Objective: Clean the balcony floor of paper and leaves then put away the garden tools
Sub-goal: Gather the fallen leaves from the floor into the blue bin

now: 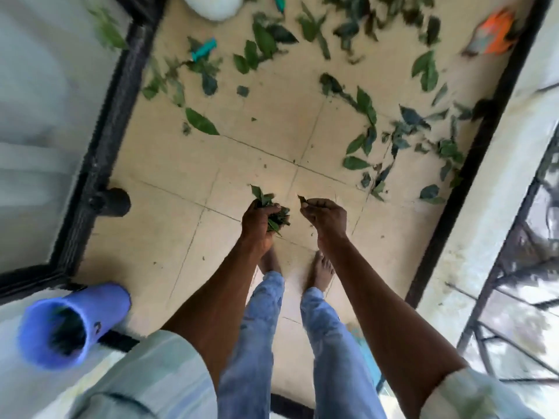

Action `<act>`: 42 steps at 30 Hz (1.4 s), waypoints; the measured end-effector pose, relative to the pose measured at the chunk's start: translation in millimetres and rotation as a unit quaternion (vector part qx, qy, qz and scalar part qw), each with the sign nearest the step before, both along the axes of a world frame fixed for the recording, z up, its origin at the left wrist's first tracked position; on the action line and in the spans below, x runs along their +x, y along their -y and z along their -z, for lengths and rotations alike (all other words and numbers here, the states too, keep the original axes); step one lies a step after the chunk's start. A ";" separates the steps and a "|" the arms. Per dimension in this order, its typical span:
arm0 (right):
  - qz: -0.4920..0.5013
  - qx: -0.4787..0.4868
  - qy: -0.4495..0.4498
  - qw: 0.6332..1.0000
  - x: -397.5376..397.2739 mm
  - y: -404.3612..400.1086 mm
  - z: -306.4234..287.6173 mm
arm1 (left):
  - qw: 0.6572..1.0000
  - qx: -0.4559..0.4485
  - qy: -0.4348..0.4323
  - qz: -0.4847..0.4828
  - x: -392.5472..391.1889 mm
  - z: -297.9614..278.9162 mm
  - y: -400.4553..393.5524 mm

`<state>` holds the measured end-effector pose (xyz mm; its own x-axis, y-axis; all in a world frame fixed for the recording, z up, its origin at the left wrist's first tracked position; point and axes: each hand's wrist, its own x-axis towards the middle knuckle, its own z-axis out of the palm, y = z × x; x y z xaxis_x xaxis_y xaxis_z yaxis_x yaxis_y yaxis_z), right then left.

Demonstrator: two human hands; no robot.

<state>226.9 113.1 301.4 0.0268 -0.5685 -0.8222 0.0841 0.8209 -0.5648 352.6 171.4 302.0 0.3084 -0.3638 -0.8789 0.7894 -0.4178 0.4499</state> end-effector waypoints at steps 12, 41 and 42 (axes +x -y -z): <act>-0.303 -0.091 0.009 0.949 146.9 -87.2 -188.5 | 0.956 -0.080 0.091 -0.268 103.1 -195.9 -135.2; -0.840 -0.180 -0.070 0.507 567.7 -528.2 87.5 | 0.842 0.283 0.191 -0.417 412.7 63.8 -612.3; -0.842 -0.181 -0.071 0.503 565.2 -526.5 84.5 | 0.849 0.273 0.197 -0.408 411.3 59.4 -613.3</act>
